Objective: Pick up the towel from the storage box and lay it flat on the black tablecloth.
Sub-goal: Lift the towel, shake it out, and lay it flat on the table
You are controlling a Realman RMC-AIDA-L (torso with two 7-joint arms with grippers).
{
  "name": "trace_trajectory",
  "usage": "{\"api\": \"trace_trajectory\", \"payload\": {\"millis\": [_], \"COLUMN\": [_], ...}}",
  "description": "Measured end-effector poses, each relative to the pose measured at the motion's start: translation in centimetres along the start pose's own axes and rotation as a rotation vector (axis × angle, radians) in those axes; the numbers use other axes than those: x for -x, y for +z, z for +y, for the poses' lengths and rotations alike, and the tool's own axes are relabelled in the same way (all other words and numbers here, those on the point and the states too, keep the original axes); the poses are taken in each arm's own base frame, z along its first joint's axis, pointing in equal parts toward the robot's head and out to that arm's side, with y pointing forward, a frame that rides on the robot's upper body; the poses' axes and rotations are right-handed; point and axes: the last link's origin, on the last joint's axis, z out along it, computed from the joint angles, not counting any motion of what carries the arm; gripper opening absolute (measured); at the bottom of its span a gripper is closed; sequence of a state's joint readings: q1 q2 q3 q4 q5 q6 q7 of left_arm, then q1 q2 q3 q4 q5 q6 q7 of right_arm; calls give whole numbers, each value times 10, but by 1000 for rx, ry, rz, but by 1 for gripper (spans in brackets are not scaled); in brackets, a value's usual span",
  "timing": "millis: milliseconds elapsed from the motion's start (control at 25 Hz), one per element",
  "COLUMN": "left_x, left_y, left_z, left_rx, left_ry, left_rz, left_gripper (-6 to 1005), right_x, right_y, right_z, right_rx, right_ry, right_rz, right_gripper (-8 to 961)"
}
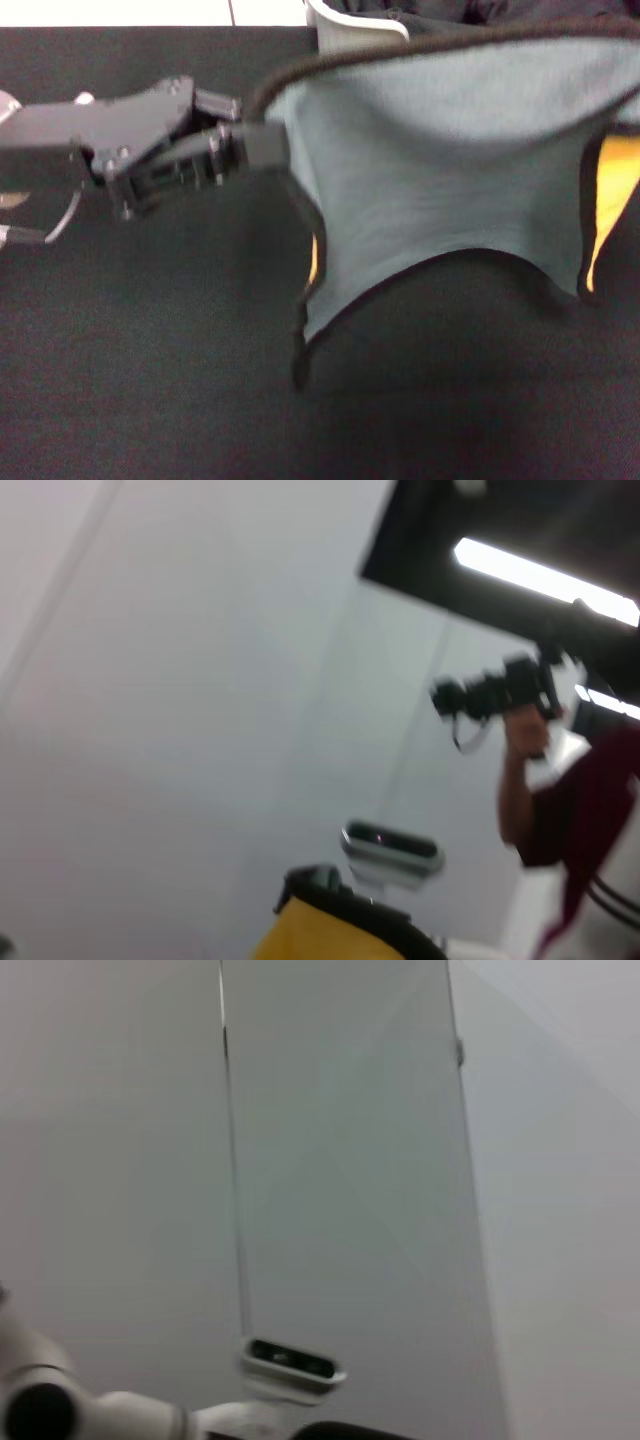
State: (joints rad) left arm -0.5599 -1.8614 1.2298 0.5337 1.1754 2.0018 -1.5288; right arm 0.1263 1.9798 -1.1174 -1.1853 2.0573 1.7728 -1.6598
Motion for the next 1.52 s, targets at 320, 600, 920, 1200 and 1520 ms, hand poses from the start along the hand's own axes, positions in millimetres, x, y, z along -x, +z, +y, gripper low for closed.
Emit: {"api": "trace_trajectory", "payload": {"millis": [320, 600, 920, 1200, 1520], "left_x": [11, 14, 36, 38, 38], "left_y": [3, -6, -13, -20, -22], "left_z": [37, 27, -23, -39, -55], "left_rx": [87, 34, -202, -328, -423], "left_ry": [-73, -148, -245, -242, -242], "left_rz": [-145, -187, -285, -319, -351], "left_gripper": [7, 7, 7, 6, 6], "right_x": [1, -41, -119, -118, -122], "right_y": [-11, -34, 11, 4, -10], "right_z": [61, 41, -1, -15, -30], "right_rx": [65, -83, -30, -110, -159], "right_ry": [72, 217, 379, 303, 250], "right_rz": [-17, -23, 74, 88, 204], "right_gripper": [13, 13, 13, 12, 12]}}
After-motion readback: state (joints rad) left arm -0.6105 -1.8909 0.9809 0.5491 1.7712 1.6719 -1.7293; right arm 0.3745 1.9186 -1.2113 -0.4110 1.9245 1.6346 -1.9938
